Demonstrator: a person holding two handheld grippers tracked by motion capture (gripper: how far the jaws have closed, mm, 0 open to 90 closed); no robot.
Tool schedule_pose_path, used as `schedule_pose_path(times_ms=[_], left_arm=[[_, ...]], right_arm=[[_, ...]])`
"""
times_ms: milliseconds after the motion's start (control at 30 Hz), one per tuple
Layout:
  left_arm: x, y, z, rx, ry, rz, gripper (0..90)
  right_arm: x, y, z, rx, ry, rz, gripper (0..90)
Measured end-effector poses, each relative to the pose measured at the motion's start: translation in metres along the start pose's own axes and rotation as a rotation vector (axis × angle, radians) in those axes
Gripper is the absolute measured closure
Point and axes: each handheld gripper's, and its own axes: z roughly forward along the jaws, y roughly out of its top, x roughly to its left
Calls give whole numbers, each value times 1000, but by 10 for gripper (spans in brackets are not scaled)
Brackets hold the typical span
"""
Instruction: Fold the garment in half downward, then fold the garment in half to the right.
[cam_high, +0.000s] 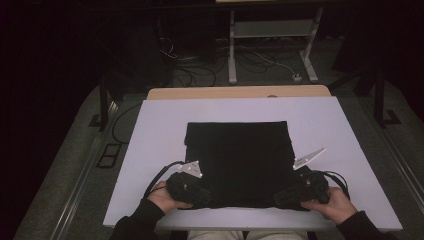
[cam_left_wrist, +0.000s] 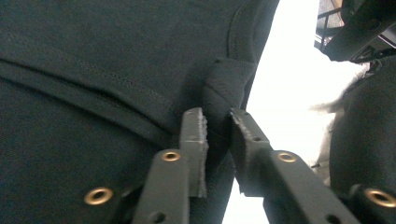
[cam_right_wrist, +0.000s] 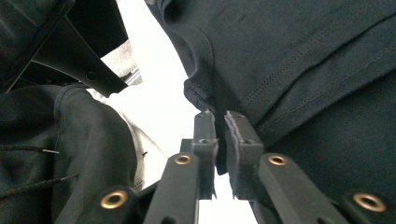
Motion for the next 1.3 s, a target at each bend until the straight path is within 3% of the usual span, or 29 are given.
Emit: schedule_pose_path(times_ms=[333,533,700,833,933,1067,1233,1300], left_arm=[[-2,2,-5,-29,-13,-21,506],[-2,2,-12,-59,27,-27,328],[2,-1,-19,-104,45,-78,192],[6,-6,-24,-131,89,-107,130],[9,-9,-27,-153,129,-129,36],[12,-14,-32,-183,173,-156,0],[13,-19,-39,-255,207,-176,0],[14,-21,-40,-255,217,-175,0]], right_arm=[[3,1,-2,-18,-49,-26,571],[8,3,-5,-48,-88,-66,385],[11,7,-7,-79,-133,-73,227],[11,8,-8,-101,-148,-59,146],[12,8,-8,-120,-190,-64,0],[12,12,-10,-166,-245,-73,0],[8,21,-13,-186,-248,-78,0],[7,23,-13,-191,-258,-80,0]])
